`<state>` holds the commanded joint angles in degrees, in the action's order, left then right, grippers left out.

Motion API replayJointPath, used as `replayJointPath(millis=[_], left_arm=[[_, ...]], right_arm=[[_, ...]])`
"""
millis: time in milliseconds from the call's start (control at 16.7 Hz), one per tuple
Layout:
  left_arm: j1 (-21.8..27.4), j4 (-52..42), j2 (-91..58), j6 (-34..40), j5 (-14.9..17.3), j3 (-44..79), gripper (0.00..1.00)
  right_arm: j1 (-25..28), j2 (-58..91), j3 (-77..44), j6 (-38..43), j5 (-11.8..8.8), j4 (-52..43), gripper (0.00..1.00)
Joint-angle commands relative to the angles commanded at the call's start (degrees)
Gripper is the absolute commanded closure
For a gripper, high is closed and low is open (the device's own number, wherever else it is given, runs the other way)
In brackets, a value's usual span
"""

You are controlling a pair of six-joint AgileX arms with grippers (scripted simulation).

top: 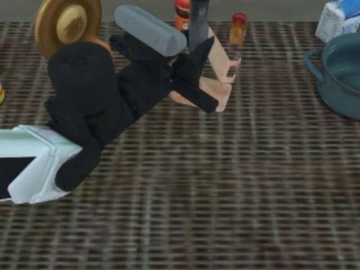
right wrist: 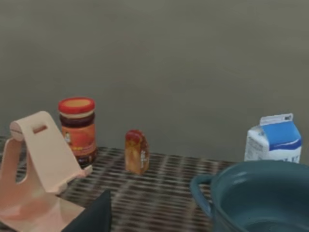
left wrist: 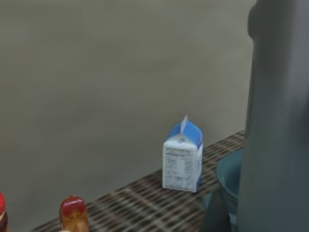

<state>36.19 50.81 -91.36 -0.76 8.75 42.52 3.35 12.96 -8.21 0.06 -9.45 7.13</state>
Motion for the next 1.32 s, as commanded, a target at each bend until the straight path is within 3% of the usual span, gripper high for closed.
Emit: replayJointPath(millis=[540,780,900,1020,1320], left_arm=[[0.0,0.0,0.0,0.0,0.0,0.0,1.0],[0.0,0.0,0.0,0.0,0.0,0.0,1.0],[0.0,0.0,0.0,0.0,0.0,0.0,1.0],[0.0,0.0,0.0,0.0,0.0,0.0,1.0],[0.0,0.0,0.0,0.0,0.0,0.0,1.0]], right_arm=[[9.0,45.6,-24.6,1.8,-25.7,21.6,0.0],[12.0,61.2,-33.0,2.4,-34.7,28.9,0.0],[13.0,65.9,-35.6,2.6,-37.7,31.2,0.0],[13.6,68.6,-37.0,2.7,-39.4,32.4,0.0],[13.4,68.8,-37.0,2.7,-39.5,32.5,0.0]])
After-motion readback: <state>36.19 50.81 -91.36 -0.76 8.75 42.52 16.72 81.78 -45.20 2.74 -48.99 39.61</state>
